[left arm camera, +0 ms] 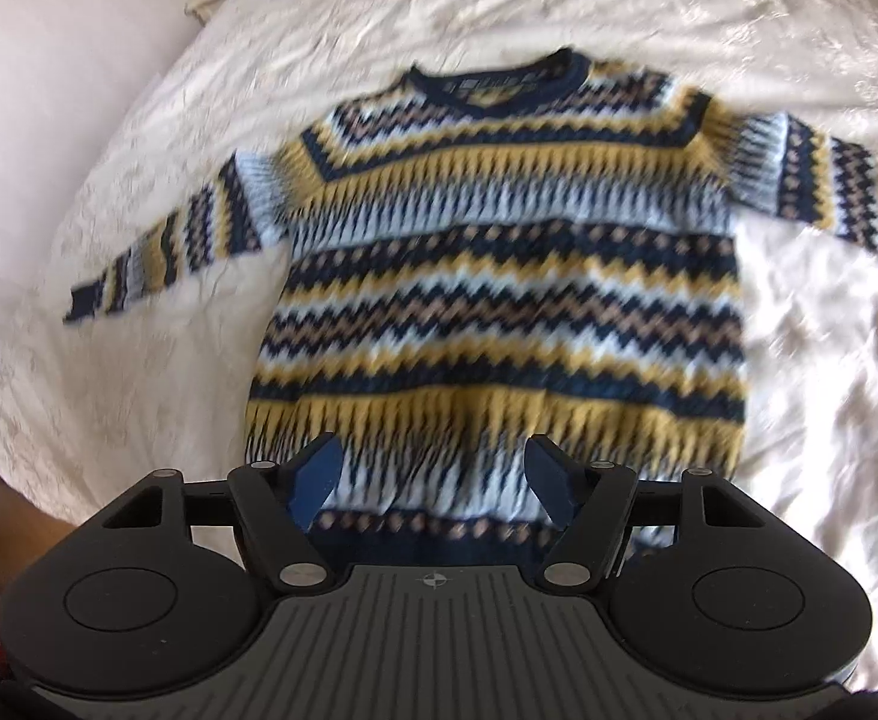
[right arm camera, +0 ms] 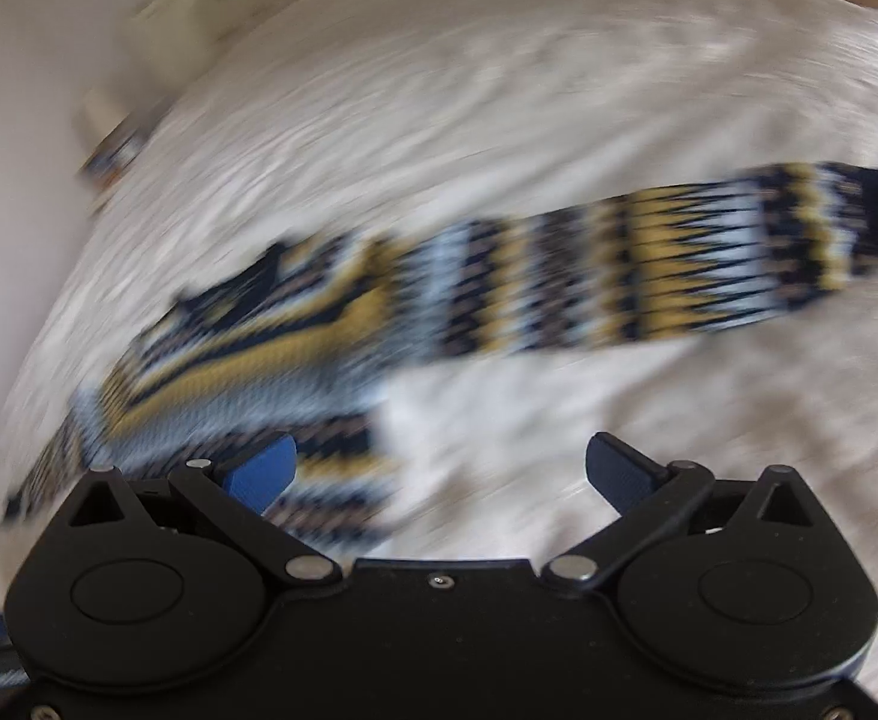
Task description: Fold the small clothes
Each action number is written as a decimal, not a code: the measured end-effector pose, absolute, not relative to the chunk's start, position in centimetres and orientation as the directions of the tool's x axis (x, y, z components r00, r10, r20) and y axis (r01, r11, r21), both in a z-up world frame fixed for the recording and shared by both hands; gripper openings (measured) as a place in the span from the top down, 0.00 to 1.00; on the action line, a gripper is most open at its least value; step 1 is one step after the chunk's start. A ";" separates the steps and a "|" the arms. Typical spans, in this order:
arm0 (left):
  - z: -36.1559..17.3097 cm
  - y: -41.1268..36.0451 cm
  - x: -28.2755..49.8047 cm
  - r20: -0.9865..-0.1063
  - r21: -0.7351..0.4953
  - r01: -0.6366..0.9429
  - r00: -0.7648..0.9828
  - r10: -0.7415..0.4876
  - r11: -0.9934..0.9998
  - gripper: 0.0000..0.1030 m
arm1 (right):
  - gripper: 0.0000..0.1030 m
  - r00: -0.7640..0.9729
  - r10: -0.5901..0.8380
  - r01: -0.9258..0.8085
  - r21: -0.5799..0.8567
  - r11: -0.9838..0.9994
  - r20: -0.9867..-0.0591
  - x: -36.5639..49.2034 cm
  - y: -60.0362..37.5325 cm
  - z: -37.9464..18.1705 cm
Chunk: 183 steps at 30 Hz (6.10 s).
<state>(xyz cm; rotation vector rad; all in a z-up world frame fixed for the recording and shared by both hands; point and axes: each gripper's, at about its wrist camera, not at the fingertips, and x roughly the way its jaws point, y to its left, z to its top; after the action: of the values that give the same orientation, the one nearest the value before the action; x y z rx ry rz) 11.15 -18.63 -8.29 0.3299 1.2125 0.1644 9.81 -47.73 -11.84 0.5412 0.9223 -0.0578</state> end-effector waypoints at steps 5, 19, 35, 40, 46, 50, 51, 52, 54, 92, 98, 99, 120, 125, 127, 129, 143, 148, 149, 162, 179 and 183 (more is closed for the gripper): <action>-7.8 -21.5 12.5 -0.882 0.334 0.042 0.366 0.296 0.942 0.37 | 0.00 0.615 0.001 0.440 0.344 0.830 -0.788 10.7 -55.2 -13.8; -7.4 -23.3 14.5 -0.873 0.317 -0.002 0.390 0.293 0.948 0.40 | 0.14 0.595 -0.201 0.692 0.368 0.621 -0.778 10.7 -67.0 -18.4; -9.1 -21.0 16.2 -0.906 0.258 0.018 0.352 0.236 0.966 0.50 | 0.81 0.715 -0.100 0.559 0.481 0.675 -0.692 14.1 -65.6 -13.4; -9.6 -18.0 16.7 -0.899 0.253 0.068 0.386 0.208 0.965 0.50 | 0.81 0.742 -0.054 0.478 0.471 0.742 -0.669 16.8 -61.0 -10.1; -9.9 -11.2 17.8 -0.903 0.184 0.048 0.404 0.150 0.982 0.50 | 0.81 0.778 0.005 0.344 0.434 0.833 -0.628 21.4 -51.8 -5.6; -10.9 -5.3 18.5 -0.909 0.110 0.035 0.408 0.086 0.993 0.50 | 0.81 0.798 0.054 0.245 0.405 0.881 -0.601 24.6 -42.8 -3.1; -11.2 -3.7 18.8 -0.914 0.109 0.031 0.395 0.088 0.994 0.50 | 0.81 0.796 0.072 0.221 0.399 0.890 -0.601 25.2 -40.3 -3.0; -11.5 -2.0 19.0 -0.916 0.118 0.020 0.388 0.101 0.993 0.50 | 0.81 0.792 0.101 0.189 0.399 0.898 -0.602 26.1 -37.6 -3.0; -11.9 1.1 19.1 -0.909 0.132 0.004 0.399 0.120 0.991 0.50 | 0.81 0.778 0.159 0.119 0.390 0.913 -0.608 28.2 -32.1 -3.7; -19.9 1.6 34.1 -0.875 0.041 0.264 0.475 -0.093 0.964 0.51 | 0.26 0.566 -0.088 0.233 0.057 0.971 -0.820 28.4 -25.8 -14.2; -24.8 -0.5 36.1 -0.897 0.158 0.292 0.442 0.014 0.943 0.48 | 0.30 0.538 -0.121 0.314 0.065 0.947 -0.834 30.8 -32.1 -15.7; -25.0 -0.7 36.2 -0.891 0.170 0.289 0.454 0.021 0.942 0.47 | 0.30 0.538 -0.112 0.325 0.083 0.942 -0.835 31.3 -33.2 -16.0; -23.4 0.2 35.6 -0.873 0.094 0.107 0.488 0.030 0.990 0.42 | 0.90 0.530 0.053 0.242 0.211 0.947 -0.847 37.0 -40.6 -21.9; -24.3 -1.1 35.9 -0.872 0.177 0.133 0.481 0.093 0.975 0.41 | 0.84 0.508 0.027 0.337 0.228 0.914 -0.861 37.0 -43.0 -23.3; -24.0 -1.5 36.1 -0.876 0.188 0.147 0.472 0.098 0.971 0.42 | 0.83 0.575 0.005 0.314 0.227 0.922 -0.818 35.8 -42.8 -21.3; -23.7 -1.3 36.0 -0.880 0.177 0.148 0.466 0.089 0.973 0.42 | 0.83 0.622 0.027 0.238 0.221 0.946 -0.783 34.5 -41.6 -19.4; -19.2 1.3 30.1 -0.882 0.137 0.035 0.459 0.105 0.990 0.42 | 0.80 0.483 0.022 0.234 0.153 0.960 -0.875 26.4 -38.1 -22.6; -18.0 4.5 26.8 -0.900 0.040 -0.090 0.430 0.075 0.995 0.42 | 0.20 0.591 0.055 0.168 0.189 0.967 -0.805 24.7 -36.1 -19.4; -17.9 5.3 26.2 -0.905 0.011 -0.124 0.421 0.062 0.992 0.42 | 0.19 0.615 0.071 0.130 0.190 0.973 -0.785 24.5 -35.2 -18.9; -15.9 1.7 24.5 -0.910 -0.065 -0.088 0.414 -0.023 0.994 0.40 | 0.07 0.584 0.210 -0.013 0.249 0.968 -0.784 24.3 -30.5 -22.7; -16.7 -4.7 25.5 -0.929 0.001 0.030 0.370 -0.010 1.000 0.40 | 0.10 0.650 0.133 0.126 0.279 0.952 -0.748 22.4 -36.3 -21.9; -16.7 -4.2 25.7 -0.927 0.020 0.018 0.375 0.012 1.000 0.40 | 0.22 0.668 0.118 0.150 0.288 0.946 -0.735 25.2 -37.5 -21.3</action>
<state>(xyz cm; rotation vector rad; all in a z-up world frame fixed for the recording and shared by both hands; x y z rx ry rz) 25.74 -4.18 -16.73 0.0286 1.1869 -0.0039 25.16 -37.53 -21.32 0.3399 0.8440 -0.0185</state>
